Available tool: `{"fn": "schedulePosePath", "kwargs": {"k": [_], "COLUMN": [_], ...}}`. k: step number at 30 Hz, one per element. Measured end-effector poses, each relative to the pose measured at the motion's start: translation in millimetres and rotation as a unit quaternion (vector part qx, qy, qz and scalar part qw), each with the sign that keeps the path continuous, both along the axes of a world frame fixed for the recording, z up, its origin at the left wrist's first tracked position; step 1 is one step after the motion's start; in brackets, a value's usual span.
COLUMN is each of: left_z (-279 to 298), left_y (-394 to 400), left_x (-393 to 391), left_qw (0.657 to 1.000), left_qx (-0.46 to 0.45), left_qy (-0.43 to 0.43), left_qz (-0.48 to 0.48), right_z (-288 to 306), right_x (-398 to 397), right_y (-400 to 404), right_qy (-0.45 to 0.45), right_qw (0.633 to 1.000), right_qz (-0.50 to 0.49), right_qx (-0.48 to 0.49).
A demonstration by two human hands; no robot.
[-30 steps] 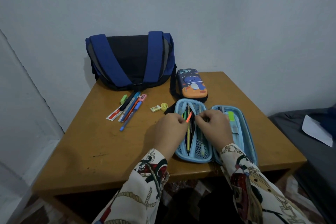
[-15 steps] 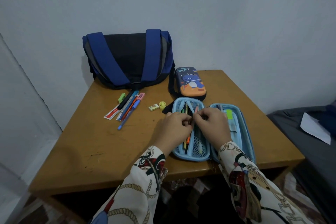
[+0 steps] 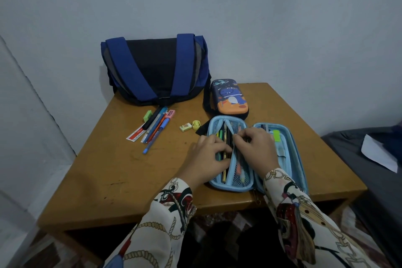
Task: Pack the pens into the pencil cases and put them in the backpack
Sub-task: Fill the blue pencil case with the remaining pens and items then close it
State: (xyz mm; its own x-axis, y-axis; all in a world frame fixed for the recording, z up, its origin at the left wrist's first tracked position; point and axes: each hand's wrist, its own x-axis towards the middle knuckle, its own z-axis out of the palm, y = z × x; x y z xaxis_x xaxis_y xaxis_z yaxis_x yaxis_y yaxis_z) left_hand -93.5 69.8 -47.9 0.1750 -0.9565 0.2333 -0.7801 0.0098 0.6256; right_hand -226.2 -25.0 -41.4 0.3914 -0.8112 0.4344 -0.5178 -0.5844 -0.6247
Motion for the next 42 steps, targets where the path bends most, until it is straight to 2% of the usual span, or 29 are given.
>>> {"fn": "schedulePosePath", "kwargs": {"k": [4, 9, 13, 19, 24, 30, 38, 42], "left_z": [0, 2, -2, -4, -8, -14, -12, -10], "left_y": [1, 3, 3, 5, 10, 15, 15, 16], "left_x": [-3, 2, 6, 6, 9, 11, 10, 9], "left_qw": [0.999, 0.992, 0.993, 0.985, 0.987, 0.994, 0.992, 0.995], "left_qx": [-0.023, -0.05, -0.055, -0.062, -0.054, -0.028, -0.028, -0.031], "left_qy": [0.021, 0.117, 0.1, 0.152, 0.153, 0.097, 0.12, 0.087], "left_qz": [0.016, 0.018, 0.037, 0.047, 0.019, -0.041, -0.038, -0.043], "right_z": [1, 2, 2, 1, 1, 1, 2, 1], "right_x": [0, 0, -1, 0, -1, -1, -1, -2], "right_y": [1, 2, 1, 1, 1, 1, 2, 2], "right_qy": [0.003, 0.006, 0.003, 0.003, 0.007, 0.007, 0.003, 0.002], "right_qw": [1.0, 1.0, 1.0, 1.0, 1.0, 1.0, 1.0, 1.0], "right_qz": [0.0, -0.004, -0.002, -0.003, -0.005, -0.001, 0.0, 0.001], "right_qx": [-0.001, 0.001, 0.002, 0.0, 0.0, -0.002, -0.007, -0.001]}}
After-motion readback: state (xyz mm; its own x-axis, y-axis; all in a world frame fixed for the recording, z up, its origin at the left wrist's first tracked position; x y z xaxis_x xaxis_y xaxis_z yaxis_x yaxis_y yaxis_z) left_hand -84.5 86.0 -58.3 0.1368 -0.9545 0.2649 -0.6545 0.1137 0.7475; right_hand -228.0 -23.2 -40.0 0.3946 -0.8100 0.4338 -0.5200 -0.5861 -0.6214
